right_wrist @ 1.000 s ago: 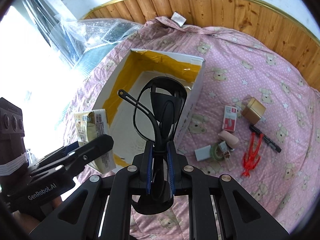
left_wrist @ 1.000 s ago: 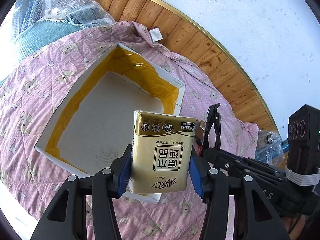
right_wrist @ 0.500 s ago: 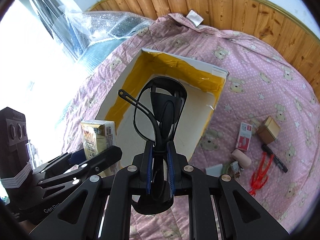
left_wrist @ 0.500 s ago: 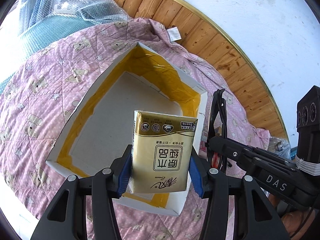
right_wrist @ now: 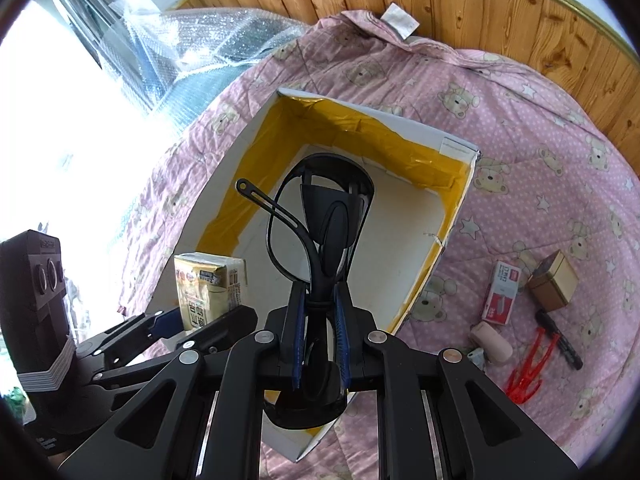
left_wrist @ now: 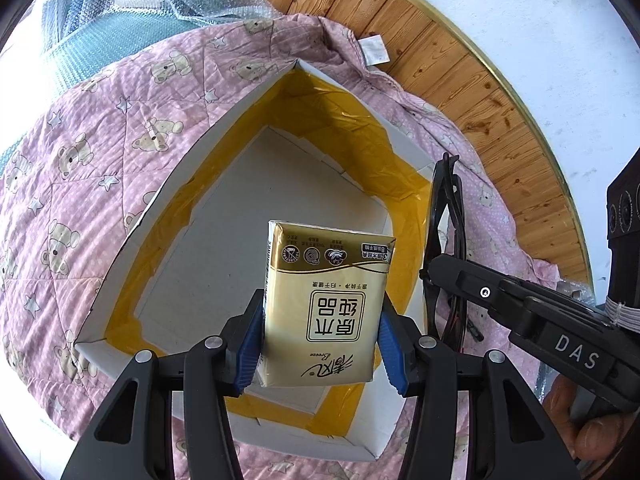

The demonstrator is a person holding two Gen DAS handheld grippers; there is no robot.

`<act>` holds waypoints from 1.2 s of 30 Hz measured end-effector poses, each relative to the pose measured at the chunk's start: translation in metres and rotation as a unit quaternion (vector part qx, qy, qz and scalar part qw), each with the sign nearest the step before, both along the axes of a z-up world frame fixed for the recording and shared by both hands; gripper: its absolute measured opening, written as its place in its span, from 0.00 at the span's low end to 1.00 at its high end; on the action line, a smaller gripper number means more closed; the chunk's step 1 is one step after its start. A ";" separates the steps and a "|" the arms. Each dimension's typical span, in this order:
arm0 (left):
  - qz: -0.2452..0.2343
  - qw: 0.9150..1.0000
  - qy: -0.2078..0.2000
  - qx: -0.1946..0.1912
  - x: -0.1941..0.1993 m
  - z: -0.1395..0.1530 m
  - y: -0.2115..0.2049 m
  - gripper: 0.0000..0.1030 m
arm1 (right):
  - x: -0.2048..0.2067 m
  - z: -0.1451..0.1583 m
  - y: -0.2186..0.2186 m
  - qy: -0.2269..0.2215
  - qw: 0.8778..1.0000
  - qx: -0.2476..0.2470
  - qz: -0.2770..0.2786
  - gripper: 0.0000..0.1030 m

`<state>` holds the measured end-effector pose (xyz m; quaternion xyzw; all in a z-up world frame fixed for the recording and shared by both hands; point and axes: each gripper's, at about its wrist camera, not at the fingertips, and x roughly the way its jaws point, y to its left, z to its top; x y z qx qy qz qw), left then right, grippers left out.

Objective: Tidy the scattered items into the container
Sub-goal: 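Open both grippers to drop the sunglasses and carton into the box, then withdraw both grippers from the box back toward the scattered items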

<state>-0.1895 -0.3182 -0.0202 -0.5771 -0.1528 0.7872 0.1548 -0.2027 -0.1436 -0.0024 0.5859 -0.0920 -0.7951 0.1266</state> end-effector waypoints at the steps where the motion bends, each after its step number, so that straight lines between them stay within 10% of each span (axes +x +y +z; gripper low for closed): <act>1: 0.000 1.000 0.000 -0.003 -0.001 -0.001 0.001 0.51 | -0.001 -0.001 0.001 -0.001 1.000 -0.001 0.000 0.14; 11: 0.014 1.000 0.000 -0.020 -0.016 -0.009 -0.003 0.52 | -0.021 -0.009 -0.001 0.007 1.000 -0.006 0.005 0.17; 15: 0.025 0.999 0.011 -0.028 -0.027 -0.014 -0.008 0.58 | -0.027 -0.015 0.000 0.012 1.000 -0.008 -0.008 0.37; 36: 0.023 0.999 -0.028 -0.022 0.008 -0.015 -0.034 0.58 | 0.020 -0.013 -0.028 -0.016 1.000 -0.008 0.026 0.37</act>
